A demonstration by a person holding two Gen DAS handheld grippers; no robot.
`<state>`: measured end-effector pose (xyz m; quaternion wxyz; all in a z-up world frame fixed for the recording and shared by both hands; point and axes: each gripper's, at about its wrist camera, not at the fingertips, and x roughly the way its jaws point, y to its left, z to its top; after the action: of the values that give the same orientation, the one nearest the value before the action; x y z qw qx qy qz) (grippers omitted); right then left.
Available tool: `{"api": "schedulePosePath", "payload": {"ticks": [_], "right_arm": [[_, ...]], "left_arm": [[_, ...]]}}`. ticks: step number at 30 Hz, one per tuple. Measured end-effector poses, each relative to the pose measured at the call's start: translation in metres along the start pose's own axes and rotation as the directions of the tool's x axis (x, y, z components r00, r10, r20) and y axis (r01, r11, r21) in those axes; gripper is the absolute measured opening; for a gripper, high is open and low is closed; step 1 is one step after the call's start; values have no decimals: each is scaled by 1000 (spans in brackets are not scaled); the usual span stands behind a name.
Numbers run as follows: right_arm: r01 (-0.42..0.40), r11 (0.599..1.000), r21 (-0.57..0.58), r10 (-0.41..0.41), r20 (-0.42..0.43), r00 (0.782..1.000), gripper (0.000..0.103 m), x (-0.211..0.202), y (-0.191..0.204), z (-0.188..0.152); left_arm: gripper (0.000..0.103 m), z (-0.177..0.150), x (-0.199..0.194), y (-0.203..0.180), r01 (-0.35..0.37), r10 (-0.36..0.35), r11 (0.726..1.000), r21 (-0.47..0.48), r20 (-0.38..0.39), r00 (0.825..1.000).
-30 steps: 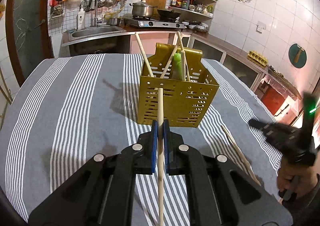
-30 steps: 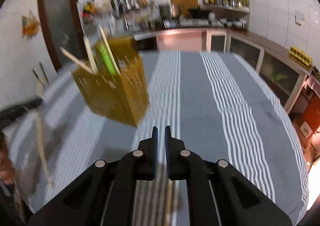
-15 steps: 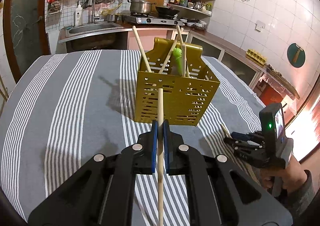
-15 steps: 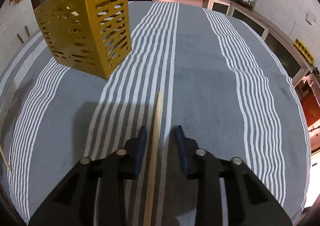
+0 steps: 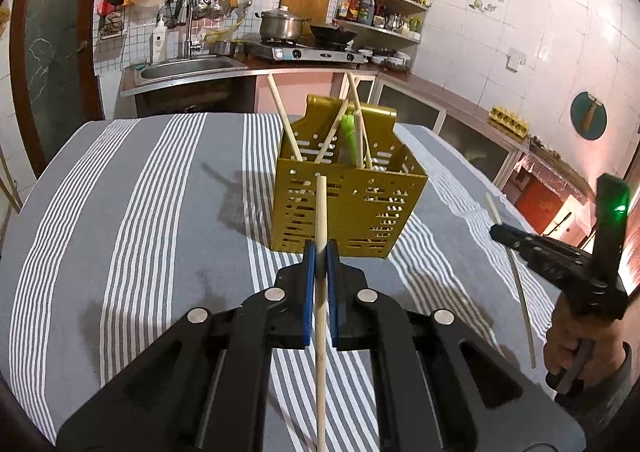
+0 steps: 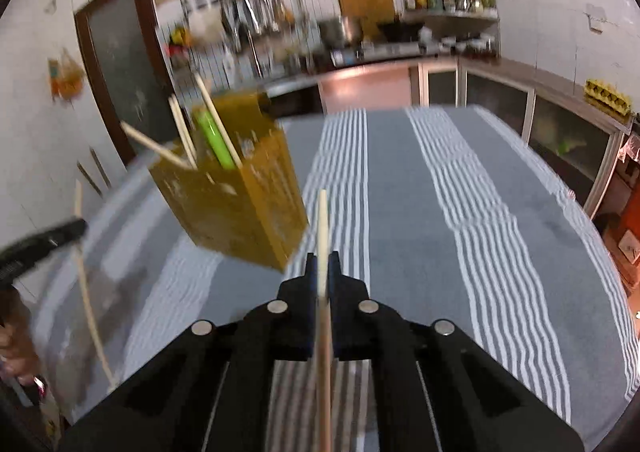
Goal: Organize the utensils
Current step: 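Lift both held chopsticks upright and carry them over the yellow holder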
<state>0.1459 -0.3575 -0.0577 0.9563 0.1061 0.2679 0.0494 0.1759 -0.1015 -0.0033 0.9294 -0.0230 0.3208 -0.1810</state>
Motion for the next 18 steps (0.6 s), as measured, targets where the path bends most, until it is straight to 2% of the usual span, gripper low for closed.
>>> {"api": "schedulePosePath", "payload": {"ticks": [4,18], "right_arm": [[-24,1000,1,24,59,998,6,-20,4,2],[-8,998,-59,18,173,985,6,-55,16,16]], "left_arm": [[4,0,-9,-3,2,-2,1000,9,17,1000],[4,10,-35,-6,-14,12,999,33,82,997]]}}
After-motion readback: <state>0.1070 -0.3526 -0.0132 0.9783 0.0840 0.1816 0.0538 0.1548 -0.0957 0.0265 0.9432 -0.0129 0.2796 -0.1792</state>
